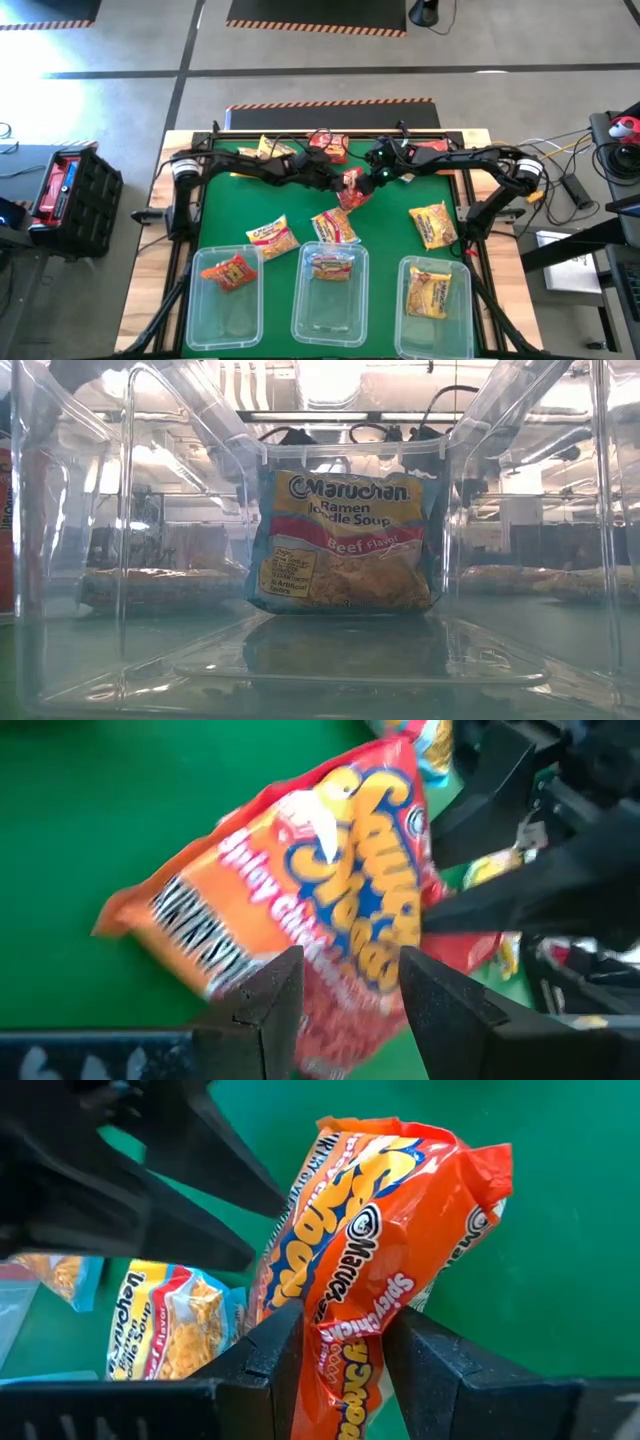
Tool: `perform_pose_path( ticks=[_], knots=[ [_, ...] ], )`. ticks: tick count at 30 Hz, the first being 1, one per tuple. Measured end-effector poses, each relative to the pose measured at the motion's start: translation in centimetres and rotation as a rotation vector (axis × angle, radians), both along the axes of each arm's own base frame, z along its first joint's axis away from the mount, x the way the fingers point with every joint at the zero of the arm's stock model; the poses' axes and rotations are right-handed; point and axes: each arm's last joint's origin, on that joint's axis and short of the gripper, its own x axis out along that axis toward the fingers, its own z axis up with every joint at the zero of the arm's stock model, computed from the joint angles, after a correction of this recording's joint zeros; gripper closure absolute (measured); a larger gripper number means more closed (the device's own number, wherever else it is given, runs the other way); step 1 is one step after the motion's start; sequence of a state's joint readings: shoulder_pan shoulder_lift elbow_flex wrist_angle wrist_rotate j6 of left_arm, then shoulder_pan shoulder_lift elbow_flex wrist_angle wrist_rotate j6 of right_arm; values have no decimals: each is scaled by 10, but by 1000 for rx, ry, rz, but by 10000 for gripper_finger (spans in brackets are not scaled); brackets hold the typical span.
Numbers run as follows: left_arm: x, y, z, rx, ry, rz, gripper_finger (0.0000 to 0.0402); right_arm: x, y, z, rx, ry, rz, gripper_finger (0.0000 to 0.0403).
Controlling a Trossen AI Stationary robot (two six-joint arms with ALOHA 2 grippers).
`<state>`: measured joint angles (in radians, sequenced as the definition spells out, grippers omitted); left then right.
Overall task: Sort Maruchan noodles
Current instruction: Put the orange noodle pack into the left transparent bin
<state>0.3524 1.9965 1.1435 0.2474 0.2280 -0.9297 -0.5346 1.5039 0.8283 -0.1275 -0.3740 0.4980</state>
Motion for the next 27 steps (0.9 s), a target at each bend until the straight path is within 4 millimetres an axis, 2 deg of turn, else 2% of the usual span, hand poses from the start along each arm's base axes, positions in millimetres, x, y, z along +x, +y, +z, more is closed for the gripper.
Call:
perform_pose_path(
  ticks=[4, 15, 22, 27],
  knots=[
    [2, 1, -11, -21, 8, 4, 253, 0, 0, 0, -3, -7, 0, 280],
    [-2, -2, -21, -46, 100, -24, 253, 0, -3, 6, 65, -63, 56, 275],
    [-3, -1, -23, -34, 113, -24, 253, 5, -8, 18, 90, -121, 92, 230],
    [-3, -1, -23, -21, 118, -20, 253, 4, -8, 19, 95, -101, 85, 195]
  ],
)
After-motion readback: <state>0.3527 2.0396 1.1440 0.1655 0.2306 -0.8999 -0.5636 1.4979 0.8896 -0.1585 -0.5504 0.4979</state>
